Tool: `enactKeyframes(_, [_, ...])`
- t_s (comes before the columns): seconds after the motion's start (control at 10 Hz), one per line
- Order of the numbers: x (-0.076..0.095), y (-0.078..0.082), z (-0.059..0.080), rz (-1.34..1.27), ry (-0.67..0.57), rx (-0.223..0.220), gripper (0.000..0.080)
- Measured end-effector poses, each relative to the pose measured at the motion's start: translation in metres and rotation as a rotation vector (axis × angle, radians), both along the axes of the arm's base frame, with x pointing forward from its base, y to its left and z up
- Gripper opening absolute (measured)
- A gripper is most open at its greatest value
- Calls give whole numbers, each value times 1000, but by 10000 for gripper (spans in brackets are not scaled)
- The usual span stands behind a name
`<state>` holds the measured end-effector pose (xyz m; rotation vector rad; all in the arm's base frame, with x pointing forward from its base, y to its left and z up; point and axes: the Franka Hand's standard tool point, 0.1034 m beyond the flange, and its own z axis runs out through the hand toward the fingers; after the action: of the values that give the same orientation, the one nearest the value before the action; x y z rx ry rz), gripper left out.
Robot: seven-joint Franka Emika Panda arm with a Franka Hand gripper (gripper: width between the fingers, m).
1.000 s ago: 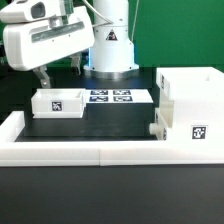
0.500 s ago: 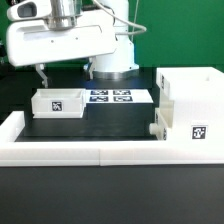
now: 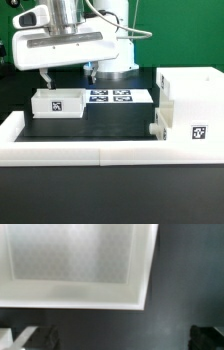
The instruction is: Assemble drawer
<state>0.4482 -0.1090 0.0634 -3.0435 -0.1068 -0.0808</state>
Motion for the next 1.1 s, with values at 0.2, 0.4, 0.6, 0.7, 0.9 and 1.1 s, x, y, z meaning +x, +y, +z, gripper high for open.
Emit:
enactKeyframes(0.2, [-18, 8, -6, -68, 11, -4, 649])
enactKeyframes(0.4, [-34, 8, -14, -71, 16, -11, 649])
enactKeyframes(0.6, [-47, 10, -26, -71, -2, -25, 649])
enactKeyframes(0.7, [-49, 14, -32, -68, -15, -32, 649])
enactKeyframes(0.9, [-48, 28, -44, -42, -46, -44, 649])
enactKeyframes(1.1, [-49, 31, -55, -32, -47, -43, 649])
